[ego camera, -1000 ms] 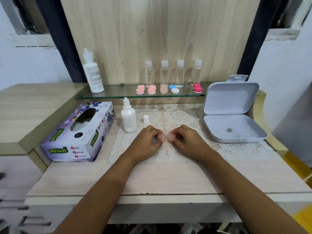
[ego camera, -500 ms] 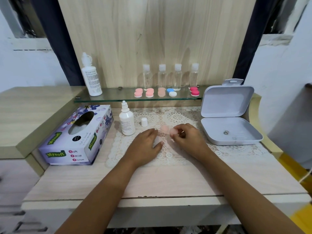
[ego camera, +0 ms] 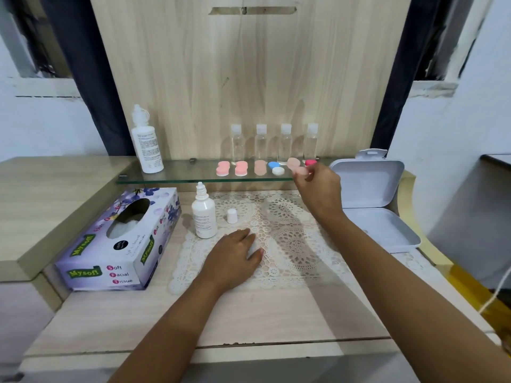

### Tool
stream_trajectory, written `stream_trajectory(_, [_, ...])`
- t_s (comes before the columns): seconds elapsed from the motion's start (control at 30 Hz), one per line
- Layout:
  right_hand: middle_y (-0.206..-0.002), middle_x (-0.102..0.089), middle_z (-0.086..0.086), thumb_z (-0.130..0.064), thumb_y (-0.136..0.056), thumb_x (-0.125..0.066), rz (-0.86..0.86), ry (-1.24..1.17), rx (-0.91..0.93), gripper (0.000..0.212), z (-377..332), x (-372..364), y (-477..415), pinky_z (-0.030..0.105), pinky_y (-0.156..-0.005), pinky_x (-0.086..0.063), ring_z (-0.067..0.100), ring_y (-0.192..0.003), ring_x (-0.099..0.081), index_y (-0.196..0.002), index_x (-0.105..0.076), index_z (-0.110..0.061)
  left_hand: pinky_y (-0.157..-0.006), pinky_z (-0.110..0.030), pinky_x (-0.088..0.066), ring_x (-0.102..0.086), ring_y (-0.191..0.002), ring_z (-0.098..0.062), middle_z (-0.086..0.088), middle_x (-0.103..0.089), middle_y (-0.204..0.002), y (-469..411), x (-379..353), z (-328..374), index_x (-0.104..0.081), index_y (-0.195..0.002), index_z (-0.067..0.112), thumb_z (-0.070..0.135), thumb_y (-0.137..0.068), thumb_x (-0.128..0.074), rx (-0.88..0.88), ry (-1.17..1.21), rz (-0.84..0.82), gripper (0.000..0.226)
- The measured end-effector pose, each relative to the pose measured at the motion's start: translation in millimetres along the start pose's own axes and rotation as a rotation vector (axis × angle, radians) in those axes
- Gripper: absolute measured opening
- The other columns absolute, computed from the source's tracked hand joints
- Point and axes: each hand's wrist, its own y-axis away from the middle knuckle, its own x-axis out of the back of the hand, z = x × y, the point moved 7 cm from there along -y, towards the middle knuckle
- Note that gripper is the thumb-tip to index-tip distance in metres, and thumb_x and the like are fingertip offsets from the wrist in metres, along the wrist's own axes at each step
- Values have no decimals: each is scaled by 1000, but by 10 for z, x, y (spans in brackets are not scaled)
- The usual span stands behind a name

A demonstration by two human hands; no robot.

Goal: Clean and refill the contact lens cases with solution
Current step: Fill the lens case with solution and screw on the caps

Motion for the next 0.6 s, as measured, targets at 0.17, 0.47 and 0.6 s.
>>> stream_trajectory(0.17, [-110,-61,17,-28,-90,-55,-13,66,-99,36,43,-160,-104,33,-78,-41,33,-103,-55,-115,-55,-2,-112,-22,-16,-25,-140,-16,-2,-29,-152,-2,9,-2,-38,-142,14,41,-96,-42,-2,8,-3,53])
stream_trajectory(0.47, [-111,-60,20,-30,-93,-53,-63,185,-127,37,14,-275,-173,32,-73,-40,34,-102,-57,-113,-52,2,-114,-25,-17,-24,-140,-16,-2,-28,-152,-15,-11,-10,-37,-142,14,41,-96,-42,6,9,-26,54])
stream_trajectory(0.6, [-107,-62,19,-34,-92,-55,-64,175,-131,39,16,-308,-189,31,-70,-37,34,-99,-58,-108,-54,1,-115,-27,-18,-24,-140,-16,-2,-29,-152,-19,-15,-25,-38,-142,15,41,-96,-42,11,12,-25,54])
